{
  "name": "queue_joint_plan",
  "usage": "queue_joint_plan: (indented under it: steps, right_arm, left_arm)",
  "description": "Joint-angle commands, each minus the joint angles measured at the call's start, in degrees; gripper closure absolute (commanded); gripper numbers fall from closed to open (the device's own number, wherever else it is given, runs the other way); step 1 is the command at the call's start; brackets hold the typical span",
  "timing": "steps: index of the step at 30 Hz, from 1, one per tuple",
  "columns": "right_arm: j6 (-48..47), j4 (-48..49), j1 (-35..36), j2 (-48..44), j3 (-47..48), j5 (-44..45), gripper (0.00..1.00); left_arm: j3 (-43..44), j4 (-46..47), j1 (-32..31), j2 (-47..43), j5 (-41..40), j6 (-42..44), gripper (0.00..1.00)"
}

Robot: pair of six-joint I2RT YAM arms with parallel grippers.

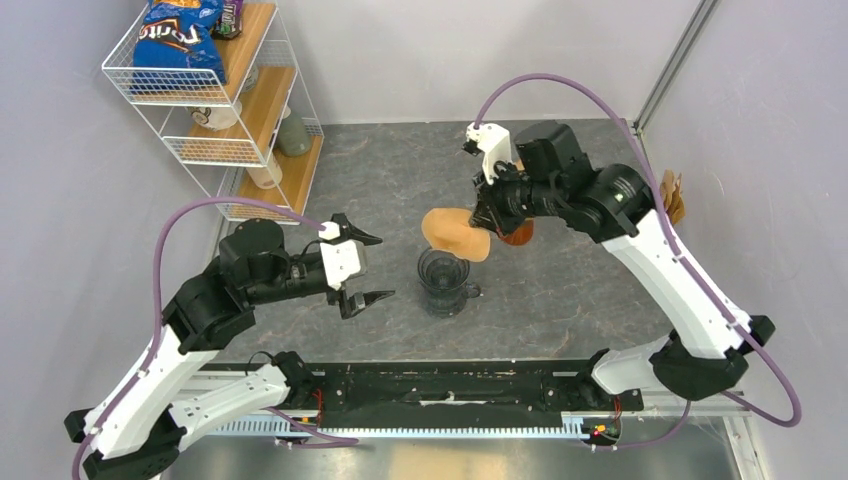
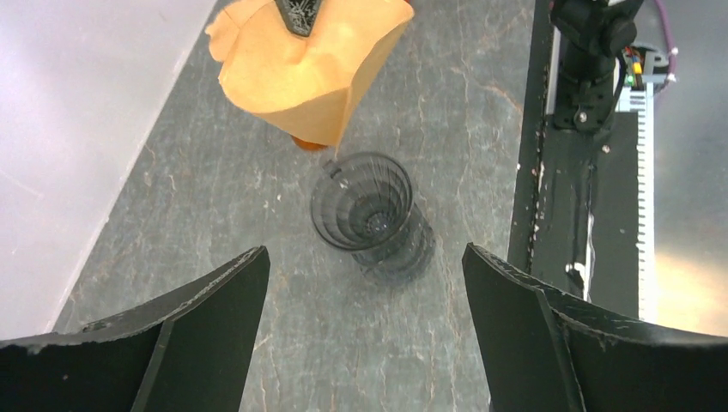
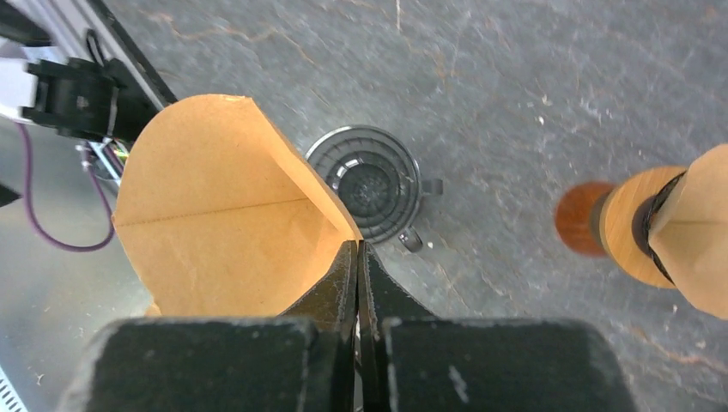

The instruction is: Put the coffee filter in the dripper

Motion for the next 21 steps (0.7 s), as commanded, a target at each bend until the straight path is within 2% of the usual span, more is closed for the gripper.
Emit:
queue_joint_plan:
  steps: [1,8,21]
  right_arm:
    - [1.0,-2.1,-0.2,2.3,0.1,5.3,1.0]
    - [2.8,2.8,-0.2,3.6,-7.3,1.5,1.0]
    - [-3.7,8.1,0.3,8.6,-14.2,0.4,1.0]
  left_arm:
    - [-0.8,-3.4,0.3,-1.5,-2.2,2.9,0.1]
    - [-2.4,-1.6,1.9,-2.1,-0.9,-2.4,0.1]
    - [-8.4,4.3,4.2,-3.5,-1.1,-9.0,0.1]
